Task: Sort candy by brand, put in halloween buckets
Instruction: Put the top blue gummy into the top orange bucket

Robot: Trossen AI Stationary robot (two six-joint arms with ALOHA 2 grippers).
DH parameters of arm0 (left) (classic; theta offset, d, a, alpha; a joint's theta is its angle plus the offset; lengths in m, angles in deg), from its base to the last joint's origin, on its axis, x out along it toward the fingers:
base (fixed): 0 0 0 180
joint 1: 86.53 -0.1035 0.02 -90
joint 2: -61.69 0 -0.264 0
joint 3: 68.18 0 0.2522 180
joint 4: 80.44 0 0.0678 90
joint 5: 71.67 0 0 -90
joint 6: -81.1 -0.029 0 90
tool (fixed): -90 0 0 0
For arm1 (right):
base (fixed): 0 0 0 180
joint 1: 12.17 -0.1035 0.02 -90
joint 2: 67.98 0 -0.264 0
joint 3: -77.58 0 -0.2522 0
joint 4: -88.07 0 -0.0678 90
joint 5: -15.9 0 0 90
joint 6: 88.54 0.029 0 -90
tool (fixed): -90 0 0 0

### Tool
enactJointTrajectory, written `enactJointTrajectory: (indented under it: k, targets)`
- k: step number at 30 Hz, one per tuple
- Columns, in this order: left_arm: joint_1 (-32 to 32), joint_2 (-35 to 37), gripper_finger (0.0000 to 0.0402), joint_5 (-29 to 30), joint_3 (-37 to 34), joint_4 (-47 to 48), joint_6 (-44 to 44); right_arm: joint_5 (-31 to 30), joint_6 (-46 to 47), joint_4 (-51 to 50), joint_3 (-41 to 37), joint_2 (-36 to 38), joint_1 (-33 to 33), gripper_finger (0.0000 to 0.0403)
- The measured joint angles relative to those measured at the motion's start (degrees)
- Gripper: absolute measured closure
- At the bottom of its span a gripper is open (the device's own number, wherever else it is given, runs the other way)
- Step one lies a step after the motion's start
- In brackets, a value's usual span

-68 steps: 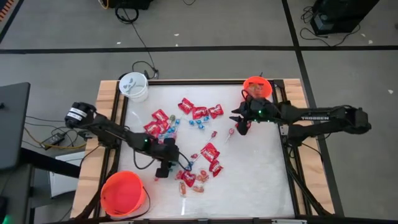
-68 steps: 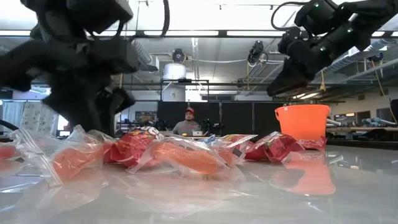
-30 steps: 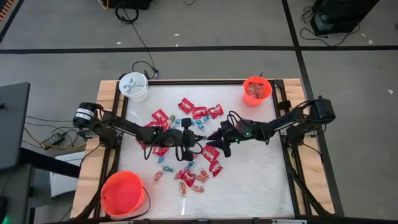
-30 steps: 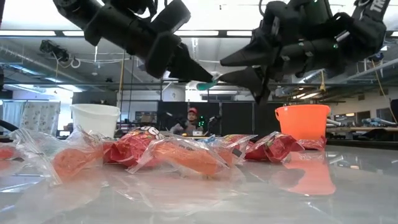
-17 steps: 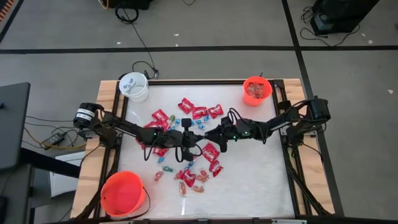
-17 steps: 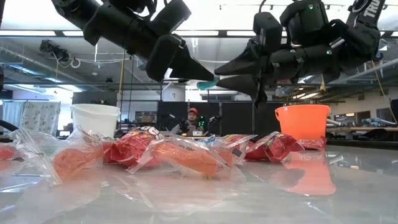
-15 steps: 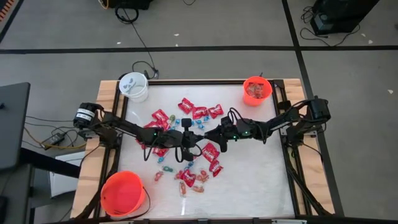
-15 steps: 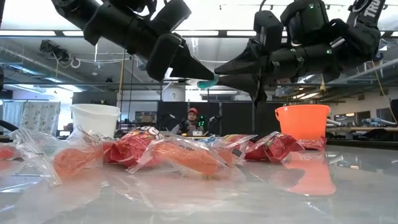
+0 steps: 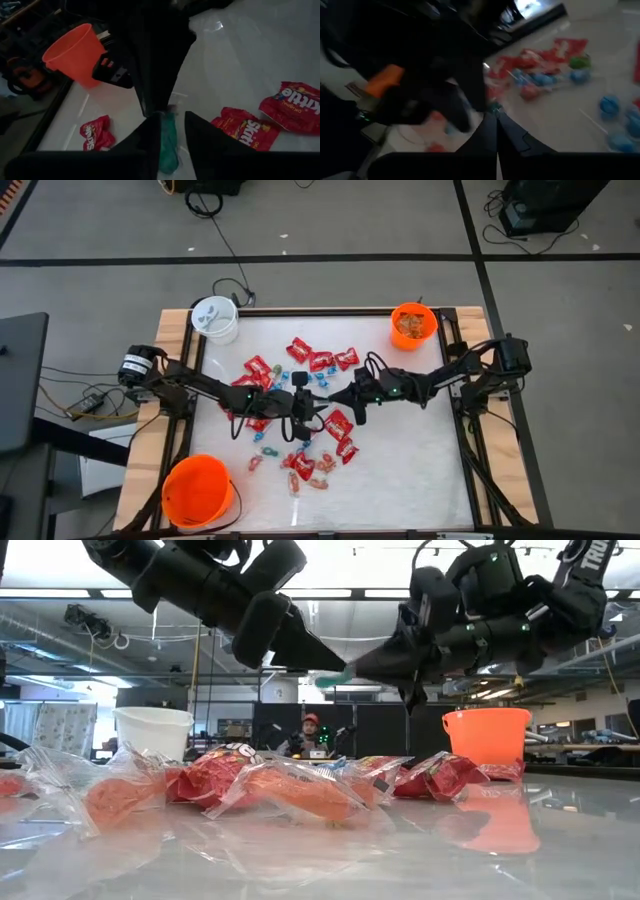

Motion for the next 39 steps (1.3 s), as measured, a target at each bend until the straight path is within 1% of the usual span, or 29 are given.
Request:
enactJointTrajectory:
  k: [4,7,11,14,15,17,20,24,28,32,36,39]
  targets:
    - [0.06,0.09,0.0288,-0.48,0.17,0.19,3.77,-0.78,-0.05,-5.92,-0.02,0.11,2.40,0.0399]
    - [-0.22,0.96,0.0287,-0.42,0.17,3.32,6.99,-2.10,-1.83,-11.39,-0.02,1.39,4.59,0.0400]
    - [-1.70,3.31,0.0286,-0.15,0.17,12.60,11.28,-7.32,-5.89,-20.19,-0.02,5.21,7.37,0.0400]
    - [-2.78,5.08,0.0286,-0.06,0.13,19.62,14.88,-11.06,-9.32,-27.24,-0.02,9.80,9.19,0.0400]
    - [-2.91,5.63,0.0286,0.00,-0.06,20.56,15.70,-11.97,-10.37,-30.14,0.04,11.62,9.84,0.0400]
    - [-2.90,7.27,0.0286,-0.41,-1.58,19.27,15.78,-13.40,-12.03,-37.13,1.09,15.35,11.24,0.0400]
    - [-2.80,10.72,0.0286,-0.61,-5.41,14.26,15.83,-15.30,-14.26,-46.44,3.29,20.67,12.83,0.0400]
    - [-3.54,16.35,0.0286,-0.47,-11.83,8.72,16.95,-16.74,-17.38,-55.69,6.51,26.61,13.91,0.0400]
    - [-3.61,19.89,0.0286,-0.39,-17.94,2.44,19.16,-20.71,-20.32,-64.13,10.50,30.91,15.50,0.0400]
    - [-3.63,21.11,0.0286,0.52,-22.23,-1.92,20.53,-24.85,-21.69,-72.30,14.75,32.38,18.19,0.0400]
    - [-3.61,20.69,0.0286,1.62,-23.63,-3.42,19.79,-25.56,-22.31,-79.46,18.97,32.07,21.05,0.0400]
    - [-3.61,20.01,0.0286,1.62,-23.85,-3.32,19.02,-25.32,-24.47,-82.49,21.25,31.87,22.36,0.0400]
